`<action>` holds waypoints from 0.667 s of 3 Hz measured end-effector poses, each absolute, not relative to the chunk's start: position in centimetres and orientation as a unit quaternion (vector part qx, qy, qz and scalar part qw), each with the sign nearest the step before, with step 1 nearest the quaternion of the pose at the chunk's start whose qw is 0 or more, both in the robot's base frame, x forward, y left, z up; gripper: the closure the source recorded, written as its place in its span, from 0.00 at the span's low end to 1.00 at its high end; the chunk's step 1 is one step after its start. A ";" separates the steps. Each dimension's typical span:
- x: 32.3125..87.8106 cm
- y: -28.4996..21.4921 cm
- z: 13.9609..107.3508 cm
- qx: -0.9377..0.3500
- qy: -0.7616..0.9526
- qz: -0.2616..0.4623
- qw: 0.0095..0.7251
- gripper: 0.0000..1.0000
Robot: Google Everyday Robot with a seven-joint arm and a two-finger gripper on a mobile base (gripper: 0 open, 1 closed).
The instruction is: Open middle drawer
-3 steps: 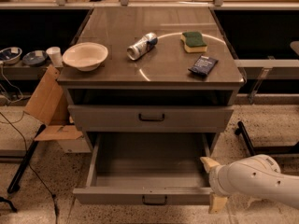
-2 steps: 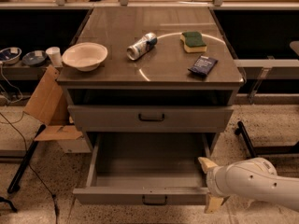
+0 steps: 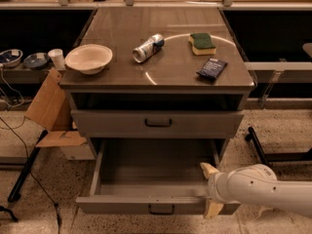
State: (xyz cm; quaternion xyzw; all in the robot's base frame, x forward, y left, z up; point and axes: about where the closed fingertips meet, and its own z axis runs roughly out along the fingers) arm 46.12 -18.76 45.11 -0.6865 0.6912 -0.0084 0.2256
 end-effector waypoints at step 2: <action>48.4 -17.6 46.0 -0.678 0.696 -0.024 0.235 0.00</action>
Offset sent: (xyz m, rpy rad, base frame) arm 0.0346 0.0289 0.0136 -0.0252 -0.0646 -0.0524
